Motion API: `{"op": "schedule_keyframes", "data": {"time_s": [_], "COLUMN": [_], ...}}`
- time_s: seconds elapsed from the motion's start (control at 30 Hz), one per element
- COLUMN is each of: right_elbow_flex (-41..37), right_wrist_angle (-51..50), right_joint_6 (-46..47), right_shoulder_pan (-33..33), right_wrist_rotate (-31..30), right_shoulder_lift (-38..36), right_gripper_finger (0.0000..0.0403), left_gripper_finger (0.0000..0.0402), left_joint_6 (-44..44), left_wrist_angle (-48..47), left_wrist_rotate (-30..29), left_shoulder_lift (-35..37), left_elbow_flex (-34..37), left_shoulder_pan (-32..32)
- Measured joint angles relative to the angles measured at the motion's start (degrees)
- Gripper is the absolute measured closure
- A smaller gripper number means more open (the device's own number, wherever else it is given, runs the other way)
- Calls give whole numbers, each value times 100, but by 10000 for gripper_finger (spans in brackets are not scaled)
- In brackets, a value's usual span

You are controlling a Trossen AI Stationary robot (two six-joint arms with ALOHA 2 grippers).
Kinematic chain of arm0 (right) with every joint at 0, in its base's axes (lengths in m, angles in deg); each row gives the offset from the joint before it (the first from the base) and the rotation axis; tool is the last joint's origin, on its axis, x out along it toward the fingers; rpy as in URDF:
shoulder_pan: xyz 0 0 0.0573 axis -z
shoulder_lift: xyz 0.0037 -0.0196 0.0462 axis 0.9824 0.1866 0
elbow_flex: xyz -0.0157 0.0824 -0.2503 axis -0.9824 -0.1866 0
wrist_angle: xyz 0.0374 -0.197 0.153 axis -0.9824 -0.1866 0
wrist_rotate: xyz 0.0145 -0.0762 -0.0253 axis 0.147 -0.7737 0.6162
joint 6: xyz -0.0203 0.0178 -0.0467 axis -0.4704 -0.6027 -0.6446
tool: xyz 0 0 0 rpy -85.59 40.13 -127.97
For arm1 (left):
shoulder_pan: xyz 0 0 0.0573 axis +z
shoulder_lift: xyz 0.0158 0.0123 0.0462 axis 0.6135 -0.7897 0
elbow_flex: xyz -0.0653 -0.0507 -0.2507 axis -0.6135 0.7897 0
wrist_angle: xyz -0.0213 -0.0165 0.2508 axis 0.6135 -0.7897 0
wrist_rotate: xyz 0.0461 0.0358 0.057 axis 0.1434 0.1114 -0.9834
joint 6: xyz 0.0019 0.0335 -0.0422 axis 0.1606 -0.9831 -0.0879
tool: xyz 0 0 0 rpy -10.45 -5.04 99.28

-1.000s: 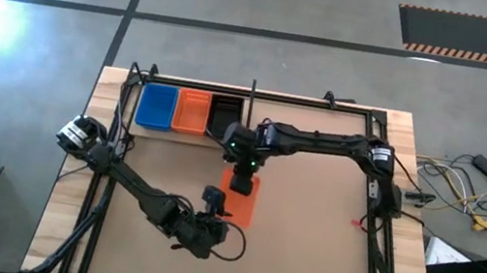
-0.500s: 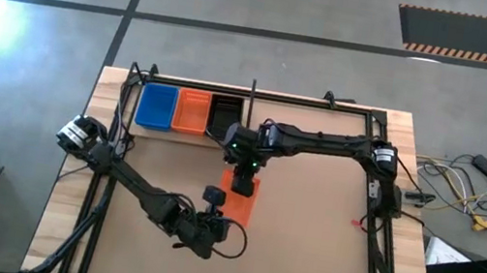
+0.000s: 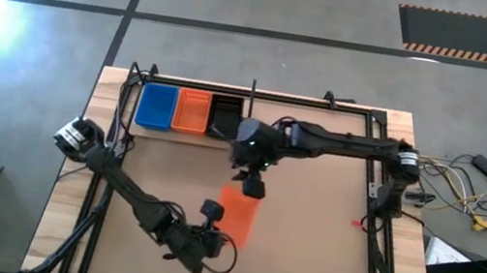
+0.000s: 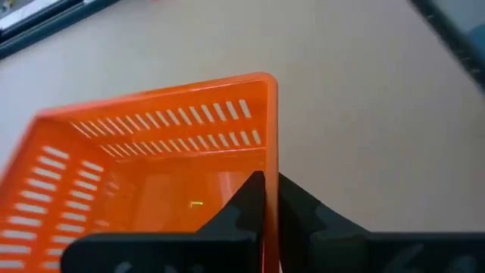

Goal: Stack baskets on shelf by color
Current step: Stack the orange basket on top of the stacked orange baskets on the shelf

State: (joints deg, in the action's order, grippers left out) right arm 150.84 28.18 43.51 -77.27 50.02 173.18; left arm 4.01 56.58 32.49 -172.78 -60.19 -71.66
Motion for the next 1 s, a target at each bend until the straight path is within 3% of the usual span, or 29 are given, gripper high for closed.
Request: {"op": "schedule_keyframes", "data": {"time_s": [0.13,0.27,0.43,0.6,0.83,1.0], "right_elbow_flex": [-850,-2379,-4603,-6587,-8360,-8773], "right_wrist_angle": [341,1017,2524,4550,7604,8620], "right_joint_6": [-56,285,1065,1876,2320,2245], "right_shoulder_pan": [-44,-284,-894,-1803,-2693,-2708], "right_wrist_rotate": [-122,-705,-1163,-1862,-2947,-3311], "right_shoulder_lift": [-676,-1529,-2768,-3568,-3541,-3222], "right_gripper_finger": [234,234,247,261,275,283], "left_gripper_finger": [401,401,401,401,402,402], "left_joint_6": [15,161,640,472,-35,-1404], "left_wrist_angle": [-35,-337,-1150,-1801,-2995,-3095], "left_wrist_rotate": [-98,-429,-762,-861,-638,550], "left_shoulder_lift": [20,253,851,1644,2929,3581], "left_elbow_flex": [-95,-131,-146,-235,-15,452], "left_shoulder_pan": [-226,-450,-567,-400,952,2674]}}
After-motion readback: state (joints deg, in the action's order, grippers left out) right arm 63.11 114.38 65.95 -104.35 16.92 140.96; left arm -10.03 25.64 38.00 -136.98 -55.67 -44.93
